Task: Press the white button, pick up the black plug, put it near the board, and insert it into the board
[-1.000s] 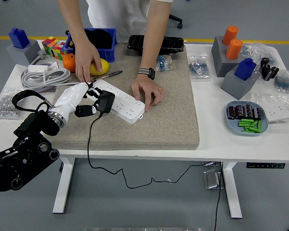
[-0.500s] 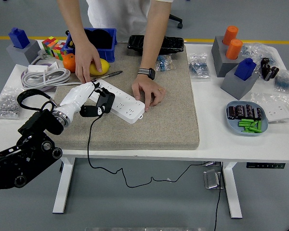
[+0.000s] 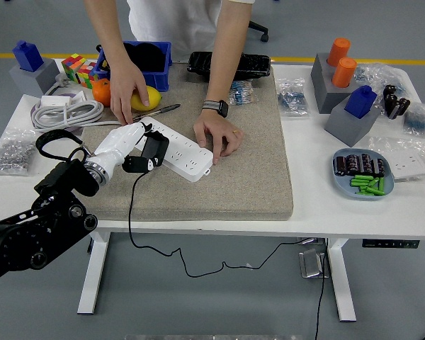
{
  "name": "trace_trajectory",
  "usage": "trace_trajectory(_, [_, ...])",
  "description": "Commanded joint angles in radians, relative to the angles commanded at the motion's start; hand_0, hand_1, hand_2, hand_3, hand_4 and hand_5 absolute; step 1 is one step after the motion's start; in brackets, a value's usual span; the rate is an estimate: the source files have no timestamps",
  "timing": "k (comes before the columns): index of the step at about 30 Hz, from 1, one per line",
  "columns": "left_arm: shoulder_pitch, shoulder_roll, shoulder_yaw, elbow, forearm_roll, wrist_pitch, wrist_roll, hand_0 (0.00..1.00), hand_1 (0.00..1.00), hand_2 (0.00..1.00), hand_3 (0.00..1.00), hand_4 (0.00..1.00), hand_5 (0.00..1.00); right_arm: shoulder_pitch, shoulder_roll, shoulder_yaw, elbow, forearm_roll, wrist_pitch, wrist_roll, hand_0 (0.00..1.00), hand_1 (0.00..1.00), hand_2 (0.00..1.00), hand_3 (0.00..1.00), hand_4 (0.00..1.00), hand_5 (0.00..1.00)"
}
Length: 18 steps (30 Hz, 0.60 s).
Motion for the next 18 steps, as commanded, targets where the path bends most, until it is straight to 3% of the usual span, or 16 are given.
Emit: trace_trajectory(18, [-0.024, -0.023, 0.028, 0.043, -0.026, 0.005, -0.02, 0.814, 0.772, 0.675, 0.632, 0.661, 0.002, -0.001, 0.004, 0.007, 0.0, 0.0, -0.001, 0.002, 0.815, 0.695, 0.689, 0.652, 0.781, 0.408])
